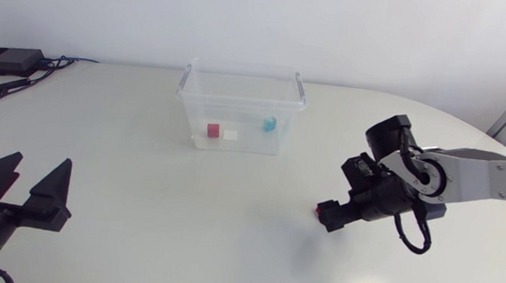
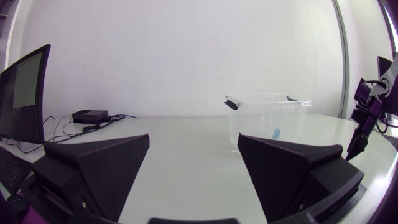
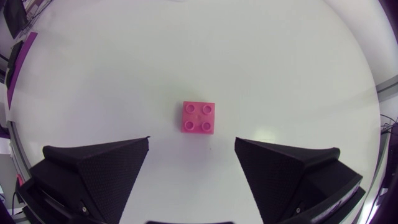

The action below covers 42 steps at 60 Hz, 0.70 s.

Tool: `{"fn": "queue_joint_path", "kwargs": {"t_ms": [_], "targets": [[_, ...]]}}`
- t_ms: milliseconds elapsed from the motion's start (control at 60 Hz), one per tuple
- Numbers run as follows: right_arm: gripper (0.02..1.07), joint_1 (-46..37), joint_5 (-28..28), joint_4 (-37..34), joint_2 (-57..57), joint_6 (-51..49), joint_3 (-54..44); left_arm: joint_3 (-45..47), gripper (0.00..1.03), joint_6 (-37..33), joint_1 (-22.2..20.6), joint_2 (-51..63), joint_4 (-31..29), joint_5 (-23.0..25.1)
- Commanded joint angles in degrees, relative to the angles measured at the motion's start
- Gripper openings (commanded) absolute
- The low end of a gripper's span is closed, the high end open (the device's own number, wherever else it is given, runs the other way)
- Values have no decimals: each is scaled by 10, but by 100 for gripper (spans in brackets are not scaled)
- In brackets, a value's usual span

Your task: Place the duplo bricks in the container

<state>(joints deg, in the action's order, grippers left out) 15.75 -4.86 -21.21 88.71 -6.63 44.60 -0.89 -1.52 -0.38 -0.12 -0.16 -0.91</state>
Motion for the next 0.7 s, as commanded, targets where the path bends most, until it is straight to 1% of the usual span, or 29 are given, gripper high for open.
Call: {"fn": "queue_joint_path", "kwargs": {"t_ms": [0,400,483,600,617,683], "targets": [[102,6,5,7,22,3,21,9,99,-6,4,-7,-1,-3],[102,7,19,9,103,7,67,8,99,-6,4,-7,-1,-3],[97,7,23,6,110,7,73,8,99,-6,4,-7,-1,-3],[96,6,24,5,118,7,80,8,99,-6,4,-7,-1,-3],[93,6,25,4,121,7,81,8,99,-6,4,-7,-1,-3],[88,7,26,4,127,8,84,8,99,-6,4,-7,-1,-3]]}}
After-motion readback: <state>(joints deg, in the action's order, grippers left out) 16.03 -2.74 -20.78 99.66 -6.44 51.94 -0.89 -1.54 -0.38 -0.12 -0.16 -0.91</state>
